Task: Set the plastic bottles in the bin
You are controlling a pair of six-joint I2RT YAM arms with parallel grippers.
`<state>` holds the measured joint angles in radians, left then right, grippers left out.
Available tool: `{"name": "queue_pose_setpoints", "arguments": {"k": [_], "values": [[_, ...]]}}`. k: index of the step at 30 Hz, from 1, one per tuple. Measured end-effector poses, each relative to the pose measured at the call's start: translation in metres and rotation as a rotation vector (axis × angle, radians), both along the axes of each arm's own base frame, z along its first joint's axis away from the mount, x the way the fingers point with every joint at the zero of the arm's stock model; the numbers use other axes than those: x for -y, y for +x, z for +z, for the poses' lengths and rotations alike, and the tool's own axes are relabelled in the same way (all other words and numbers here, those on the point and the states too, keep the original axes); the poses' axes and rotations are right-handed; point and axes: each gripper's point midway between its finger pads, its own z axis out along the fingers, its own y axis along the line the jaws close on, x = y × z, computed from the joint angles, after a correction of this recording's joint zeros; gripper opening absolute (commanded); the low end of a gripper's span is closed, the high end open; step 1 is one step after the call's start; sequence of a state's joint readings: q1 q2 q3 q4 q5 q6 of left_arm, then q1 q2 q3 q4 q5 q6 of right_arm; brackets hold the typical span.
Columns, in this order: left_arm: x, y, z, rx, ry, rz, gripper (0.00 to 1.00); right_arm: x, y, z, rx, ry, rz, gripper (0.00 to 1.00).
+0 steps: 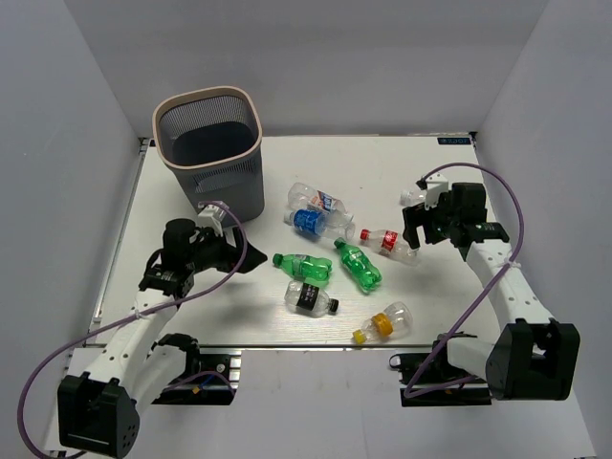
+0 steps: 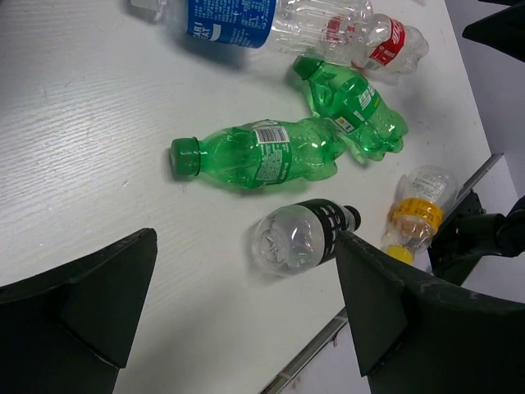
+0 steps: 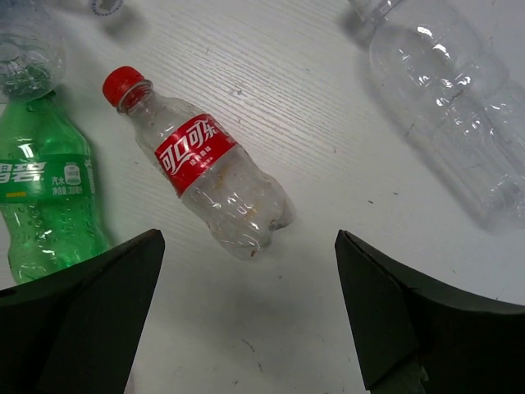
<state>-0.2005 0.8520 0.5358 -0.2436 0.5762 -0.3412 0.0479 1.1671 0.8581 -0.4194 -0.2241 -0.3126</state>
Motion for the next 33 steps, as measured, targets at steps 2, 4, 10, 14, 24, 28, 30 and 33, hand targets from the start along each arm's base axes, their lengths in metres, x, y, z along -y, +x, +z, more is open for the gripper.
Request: {"name": "queue_pose_setpoints", "arguments": {"k": [2, 4, 10, 14, 24, 28, 30, 33], "values": [[0.003, -0.001, -0.002, -0.013, -0.004, -0.010, 0.99, -0.002, 0.000, 0.002, 0.011, 0.007, 0.015, 0.90], [0.006, -0.002, -0.004, -0.028, -0.012, -0.020, 0.98, -0.005, -0.002, 0.005, 0.022, 0.013, 0.040, 0.90], [0.022, -0.007, -0.017, -0.114, -0.027, -0.044, 0.61, -0.017, -0.012, 0.003, 0.031, 0.043, 0.121, 0.11], [0.034, -0.010, -0.045, -0.269, 0.015, -0.014, 0.67, -0.020, -0.016, 0.000, 0.013, 0.065, 0.124, 0.67], [0.057, 0.009, -0.076, -0.544, 0.190, 0.258, 1.00, -0.022, -0.025, -0.021, -0.077, 0.082, 0.117, 0.78], [0.062, 0.015, -0.081, -0.614, 0.154, 0.401, 1.00, -0.022, -0.029, -0.025, -0.094, 0.088, 0.115, 0.78], [0.065, 0.018, -0.089, -0.674, 0.150, 0.469, 1.00, -0.022, -0.029, -0.025, -0.095, 0.090, 0.114, 0.78], [0.074, 0.027, -0.100, -0.733, 0.146, 0.545, 1.00, -0.023, -0.029, -0.026, -0.093, 0.092, 0.116, 0.78]]}}
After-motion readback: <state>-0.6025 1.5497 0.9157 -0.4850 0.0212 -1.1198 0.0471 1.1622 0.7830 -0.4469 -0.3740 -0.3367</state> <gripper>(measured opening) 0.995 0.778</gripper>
